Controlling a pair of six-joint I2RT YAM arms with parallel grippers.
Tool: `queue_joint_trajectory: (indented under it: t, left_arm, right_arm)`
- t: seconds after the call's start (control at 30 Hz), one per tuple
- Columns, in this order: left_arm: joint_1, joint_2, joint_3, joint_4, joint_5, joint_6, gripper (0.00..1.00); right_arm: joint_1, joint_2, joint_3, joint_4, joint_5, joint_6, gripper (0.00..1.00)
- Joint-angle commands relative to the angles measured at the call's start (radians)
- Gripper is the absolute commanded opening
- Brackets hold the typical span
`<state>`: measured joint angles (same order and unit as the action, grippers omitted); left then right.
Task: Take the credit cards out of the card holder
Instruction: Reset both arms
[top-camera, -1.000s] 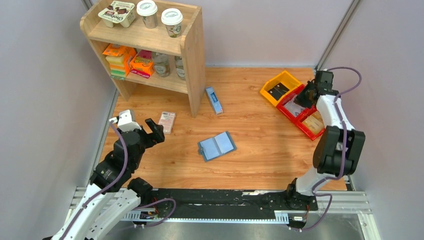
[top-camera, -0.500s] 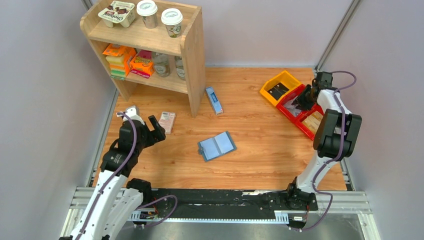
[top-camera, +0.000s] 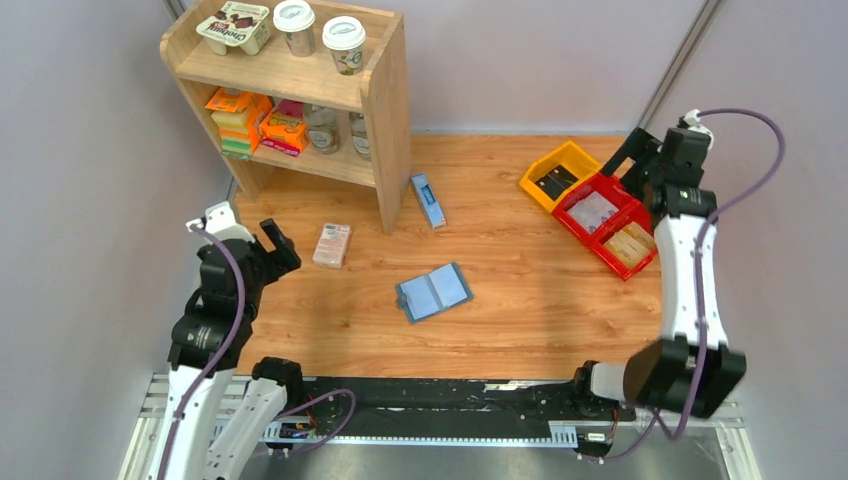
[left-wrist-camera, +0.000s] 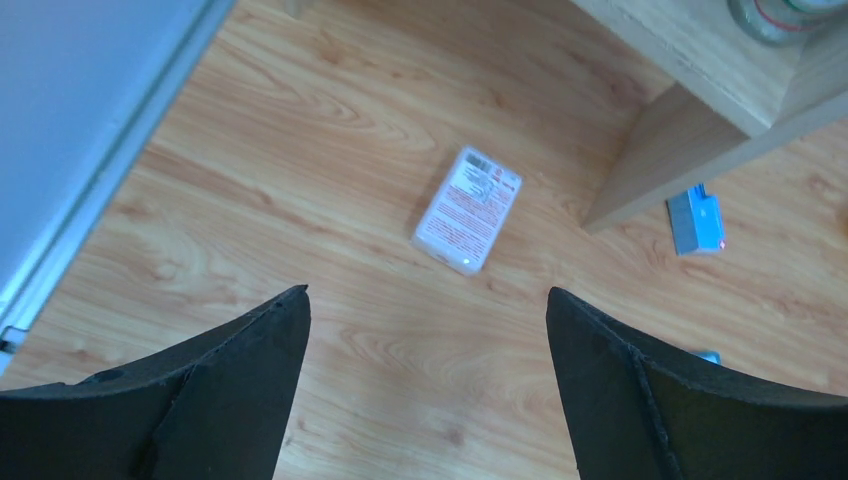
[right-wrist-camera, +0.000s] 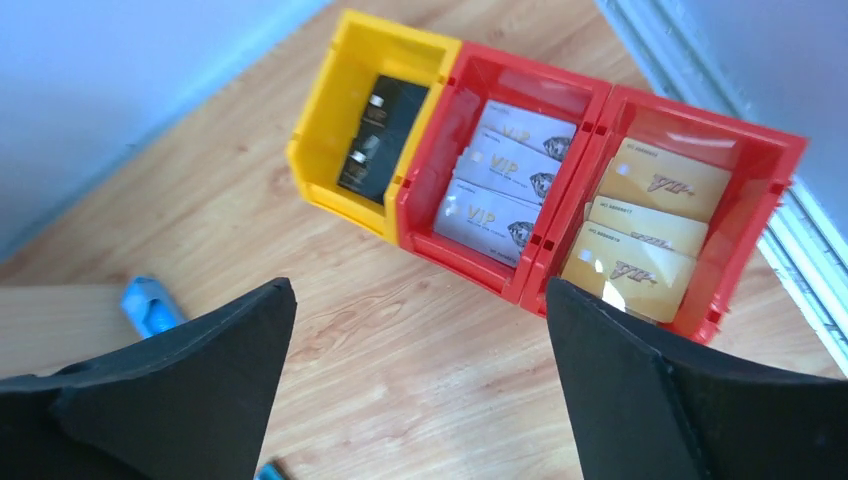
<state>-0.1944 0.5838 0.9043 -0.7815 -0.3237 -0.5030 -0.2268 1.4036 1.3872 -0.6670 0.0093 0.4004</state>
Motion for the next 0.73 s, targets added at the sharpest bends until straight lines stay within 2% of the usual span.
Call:
queue_joint_trajectory:
  t: [0.0,0.17,0.33,0.5,0.7]
  left_arm:
    - [0.004,-0.067,0.059,-0.038,-0.147,0.090,0.95]
    - [0.006,-0.183,0.039,-0.019,-0.235,0.142,0.95]
    - [0.006,-0.277,-0.008,0.021,-0.245,0.182,0.95]
    - [0.004,-0.403,-0.080,0.085,-0.235,0.245,0.95]
    - [0.004,-0.495,-0.137,0.068,-0.256,0.250,0.95]
  right_arm:
    - [0.001,-0.288,-0.100,0.052,0.011,-0.040,1.00]
    - [0.006,-0.661,-0.313,0.193,0.043,-0.046,1.00]
    - [0.099,-0.842,-0.410,0.175,0.174,-0.121,1.00]
    - [0.118,-1.040,-0.565,0.217,0.250,-0.147,1.00]
    - [0.132,-1.163,-0.660,0.239,0.281,-0.173,1.00]
